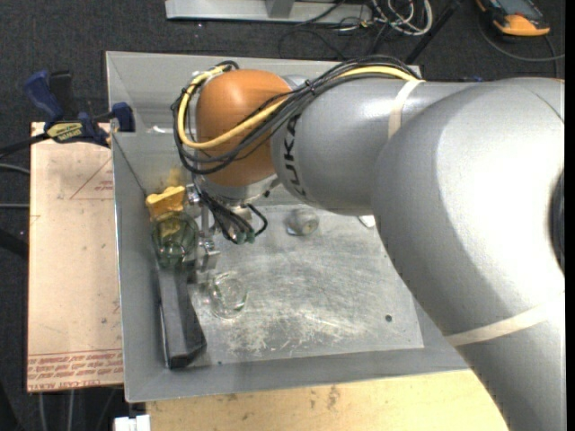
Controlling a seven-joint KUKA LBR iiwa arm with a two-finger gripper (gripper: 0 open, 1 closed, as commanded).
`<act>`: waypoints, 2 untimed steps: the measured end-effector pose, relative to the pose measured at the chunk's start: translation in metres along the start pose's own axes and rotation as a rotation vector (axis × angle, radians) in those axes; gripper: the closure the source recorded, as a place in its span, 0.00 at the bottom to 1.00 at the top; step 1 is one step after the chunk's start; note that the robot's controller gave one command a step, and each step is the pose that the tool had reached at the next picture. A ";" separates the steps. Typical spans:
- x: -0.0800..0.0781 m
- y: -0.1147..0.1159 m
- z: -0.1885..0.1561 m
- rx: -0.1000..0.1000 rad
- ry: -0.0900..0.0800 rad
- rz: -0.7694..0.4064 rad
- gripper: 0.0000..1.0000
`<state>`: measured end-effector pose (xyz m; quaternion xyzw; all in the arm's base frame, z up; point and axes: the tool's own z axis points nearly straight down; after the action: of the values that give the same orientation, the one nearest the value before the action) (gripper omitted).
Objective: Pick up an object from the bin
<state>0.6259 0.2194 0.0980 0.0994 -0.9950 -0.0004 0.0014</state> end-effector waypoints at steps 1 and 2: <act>-0.006 -0.001 0.005 0.009 0.008 0.163 0.00; -0.006 0.000 0.007 0.013 0.008 0.137 0.00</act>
Offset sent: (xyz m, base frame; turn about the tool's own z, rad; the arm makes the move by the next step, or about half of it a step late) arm -0.0010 0.0336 -0.0280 -0.2872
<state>0.6319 0.2205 0.0906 0.0311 -0.9995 0.0066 0.0048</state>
